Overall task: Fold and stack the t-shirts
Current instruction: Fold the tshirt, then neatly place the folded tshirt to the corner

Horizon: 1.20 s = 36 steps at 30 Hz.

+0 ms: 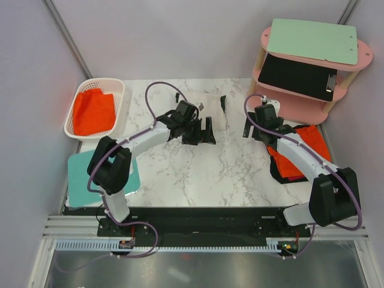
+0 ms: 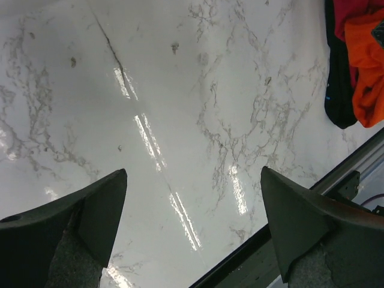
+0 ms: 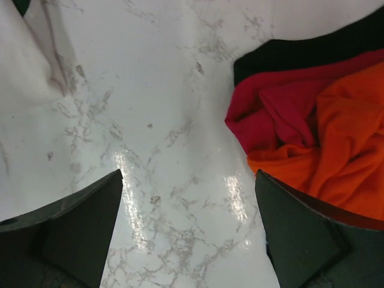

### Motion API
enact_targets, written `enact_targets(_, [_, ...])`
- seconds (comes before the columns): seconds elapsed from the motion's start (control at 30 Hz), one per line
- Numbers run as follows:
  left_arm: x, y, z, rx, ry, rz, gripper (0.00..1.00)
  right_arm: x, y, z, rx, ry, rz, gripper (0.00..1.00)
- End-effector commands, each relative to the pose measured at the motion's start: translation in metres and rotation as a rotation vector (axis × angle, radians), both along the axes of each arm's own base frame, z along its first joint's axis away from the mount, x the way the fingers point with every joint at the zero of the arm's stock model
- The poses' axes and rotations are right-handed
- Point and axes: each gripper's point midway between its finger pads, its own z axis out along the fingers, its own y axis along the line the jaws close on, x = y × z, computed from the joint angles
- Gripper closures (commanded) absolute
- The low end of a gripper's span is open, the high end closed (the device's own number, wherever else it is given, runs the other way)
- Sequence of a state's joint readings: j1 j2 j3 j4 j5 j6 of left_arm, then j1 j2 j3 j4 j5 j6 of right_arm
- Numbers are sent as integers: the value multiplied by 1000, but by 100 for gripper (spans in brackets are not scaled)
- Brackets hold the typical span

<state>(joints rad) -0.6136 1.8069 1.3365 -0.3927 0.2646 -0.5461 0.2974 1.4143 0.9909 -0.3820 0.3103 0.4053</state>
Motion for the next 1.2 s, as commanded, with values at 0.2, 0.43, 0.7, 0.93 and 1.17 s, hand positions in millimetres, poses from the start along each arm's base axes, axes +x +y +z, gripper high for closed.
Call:
enact_targets(0.2, [-4,-17,3,-106,2,-22,2,-57,-72,-15,-320,222,-231,2])
enact_targets(0.43, [-5,-17,-5,-102,14,-31,2,-70,-98,-51,-552,419,-300,2])
enact_targets(0.7, [-4,-12,-16,-90,32,-24,2,-67,-98,-81,-602,494,-280,5])
enact_targets(0.93, [0,-1,-16,-82,29,0,2,-65,-74,-120,-578,565,-173,100])
enact_targets(1.17, [5,17,-18,-71,27,40,2,-51,14,-114,-471,473,3,100])
